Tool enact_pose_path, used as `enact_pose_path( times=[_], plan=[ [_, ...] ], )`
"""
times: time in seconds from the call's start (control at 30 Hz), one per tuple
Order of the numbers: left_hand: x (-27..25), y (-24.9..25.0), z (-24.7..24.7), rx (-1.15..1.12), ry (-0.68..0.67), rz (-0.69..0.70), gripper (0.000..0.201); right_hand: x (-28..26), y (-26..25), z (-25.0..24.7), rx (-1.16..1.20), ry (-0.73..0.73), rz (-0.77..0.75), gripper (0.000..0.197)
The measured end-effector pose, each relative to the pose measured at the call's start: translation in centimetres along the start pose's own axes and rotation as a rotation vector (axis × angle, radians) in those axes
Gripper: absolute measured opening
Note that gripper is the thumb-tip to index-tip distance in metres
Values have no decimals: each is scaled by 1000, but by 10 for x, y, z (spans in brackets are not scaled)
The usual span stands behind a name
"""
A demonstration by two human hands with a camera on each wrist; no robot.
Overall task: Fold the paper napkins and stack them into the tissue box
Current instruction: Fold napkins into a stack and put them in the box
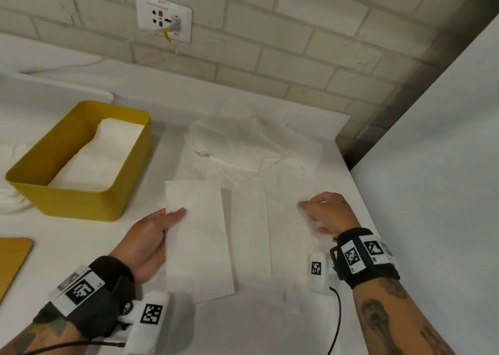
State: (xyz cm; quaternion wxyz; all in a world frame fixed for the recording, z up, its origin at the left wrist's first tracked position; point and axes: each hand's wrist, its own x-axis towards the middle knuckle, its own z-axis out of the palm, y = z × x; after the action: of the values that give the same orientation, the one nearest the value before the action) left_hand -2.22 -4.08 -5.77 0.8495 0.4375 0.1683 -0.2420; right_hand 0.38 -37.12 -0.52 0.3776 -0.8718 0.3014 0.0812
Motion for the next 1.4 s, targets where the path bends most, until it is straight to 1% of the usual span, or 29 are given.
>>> enact_pose_path(
  times=[0.1, 0.23, 0.27, 0.33, 0.5, 0.57, 0.67, 0.77, 0.83, 0.93, 0.97, 1.0, 1.03, 1.1, 1.17, 1.23, 1.33, 1.4],
  plan=[
    [0, 0, 0, 7, 8, -4, 30, -6, 2, -6, 85, -47, 46, 34],
    [1, 0, 1, 14, 3, -9, 32, -10, 4, -5, 194, -98, 66, 40],
    [1, 0, 1, 16, 4, -9, 32, -10, 5, -4, 222, -107, 66, 38],
    [0, 0, 2, 12, 8, -9, 32, -10, 9, -2, 269, -87, 41, 29],
    [-4, 2, 6, 12, 14, -6, 27, -10, 13, 5, 301, 48, -69, 9],
    [-4, 2, 6, 12, 15, -10, 27, -10, 13, 8, 328, 65, -104, 3],
    [-4, 2, 6, 11, 13, -15, 29, -9, 12, 12, 278, 64, -149, 1],
    [-4, 2, 6, 8, 10, -13, 30, -8, 10, 13, 230, 80, -184, 4],
    [-5, 2, 6, 9, 11, -10, 28, -7, 8, 14, 229, 84, -171, 8],
    [-7, 3, 7, 16, 11, -16, 27, -6, 11, 15, 210, 26, -89, 43],
    [-7, 4, 7, 17, 9, -17, 28, -5, 12, 16, 188, 8, -73, 48],
    [-7, 4, 7, 16, 5, -19, 29, -5, 14, 15, 180, 1, -80, 44],
    [-8, 4, 7, 13, 3, -20, 30, -6, 16, 13, 192, 5, -100, 35],
    [-8, 4, 6, 7, 0, -20, 30, -6, 18, 3, 261, 13, -125, 24],
    [-8, 4, 6, 6, -4, -21, 30, -7, 18, -14, 318, 15, -129, 23],
    [-8, 4, 7, 5, -7, -22, 30, -8, 14, -33, 371, 16, -164, 24],
    [-8, 5, 7, 0, -10, -22, 30, -24, -3, -63, 447, 16, -274, 17],
    [-8, 4, 7, 3, -10, -18, 29, -37, -17, -73, 505, -49, -343, 11]
  ],
)
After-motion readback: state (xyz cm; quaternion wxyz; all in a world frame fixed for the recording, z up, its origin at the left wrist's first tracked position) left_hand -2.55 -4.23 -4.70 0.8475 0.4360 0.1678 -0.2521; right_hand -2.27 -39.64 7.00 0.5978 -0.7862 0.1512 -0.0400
